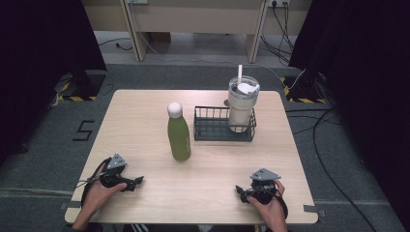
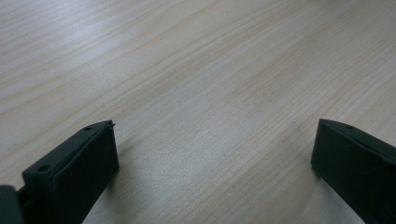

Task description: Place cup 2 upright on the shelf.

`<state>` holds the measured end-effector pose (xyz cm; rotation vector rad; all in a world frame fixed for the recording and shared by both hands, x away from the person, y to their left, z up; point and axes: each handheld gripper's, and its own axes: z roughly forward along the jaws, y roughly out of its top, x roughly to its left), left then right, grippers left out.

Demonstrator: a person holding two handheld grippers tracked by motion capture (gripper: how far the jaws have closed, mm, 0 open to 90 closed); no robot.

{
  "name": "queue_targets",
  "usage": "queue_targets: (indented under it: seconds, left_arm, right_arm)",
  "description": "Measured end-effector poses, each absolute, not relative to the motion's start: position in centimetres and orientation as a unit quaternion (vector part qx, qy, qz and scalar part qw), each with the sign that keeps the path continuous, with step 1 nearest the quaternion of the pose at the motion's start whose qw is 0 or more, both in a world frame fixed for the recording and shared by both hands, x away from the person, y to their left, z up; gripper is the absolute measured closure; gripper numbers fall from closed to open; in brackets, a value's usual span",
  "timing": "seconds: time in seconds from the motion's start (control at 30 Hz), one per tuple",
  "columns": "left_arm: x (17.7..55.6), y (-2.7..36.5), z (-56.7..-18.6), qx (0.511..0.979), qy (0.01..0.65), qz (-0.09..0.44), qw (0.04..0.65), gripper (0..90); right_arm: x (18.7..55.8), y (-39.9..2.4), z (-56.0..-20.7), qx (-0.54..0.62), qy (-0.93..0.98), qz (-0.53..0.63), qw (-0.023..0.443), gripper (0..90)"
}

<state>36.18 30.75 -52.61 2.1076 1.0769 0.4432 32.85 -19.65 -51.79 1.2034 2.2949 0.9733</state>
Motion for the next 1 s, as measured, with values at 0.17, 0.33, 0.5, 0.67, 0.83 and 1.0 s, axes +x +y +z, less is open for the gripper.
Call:
queue_targets:
  seconds: [0.17, 0.33, 0.5, 0.67, 0.83, 1.0]
  left_arm:
    - [36.0, 30.8, -52.5, 0.815, 0.406, 0.177, 0.373, 13.9]
    - [35.9, 30.6, -52.5, 0.816, 0.398, 0.188, 0.374, 14.5]
    - [35.6, 30.3, -52.3, 0.813, 0.391, 0.195, 0.385, 14.7]
    - [35.4, 30.0, -51.9, 0.805, 0.389, 0.191, 0.405, 14.7]
    - [35.2, 29.3, -51.4, 0.793, 0.385, 0.181, 0.436, 14.7]
    - [35.0, 28.6, -50.7, 0.783, 0.375, 0.178, 0.463, 14.7]
  right_arm:
    - [32.9, -19.6, -51.8, 0.428, 0.814, 0.345, 0.185, 13.3]
    - [32.9, -19.6, -51.8, 0.428, 0.814, 0.346, 0.185, 13.3]
    - [32.9, -19.6, -51.8, 0.428, 0.814, 0.345, 0.184, 13.0]
    - [32.9, -19.6, -51.8, 0.429, 0.815, 0.345, 0.184, 12.9]
    - [32.9, -19.6, -51.8, 0.427, 0.816, 0.345, 0.183, 12.4]
    - [32.9, -19.6, -51.8, 0.426, 0.816, 0.345, 0.184, 12.2]
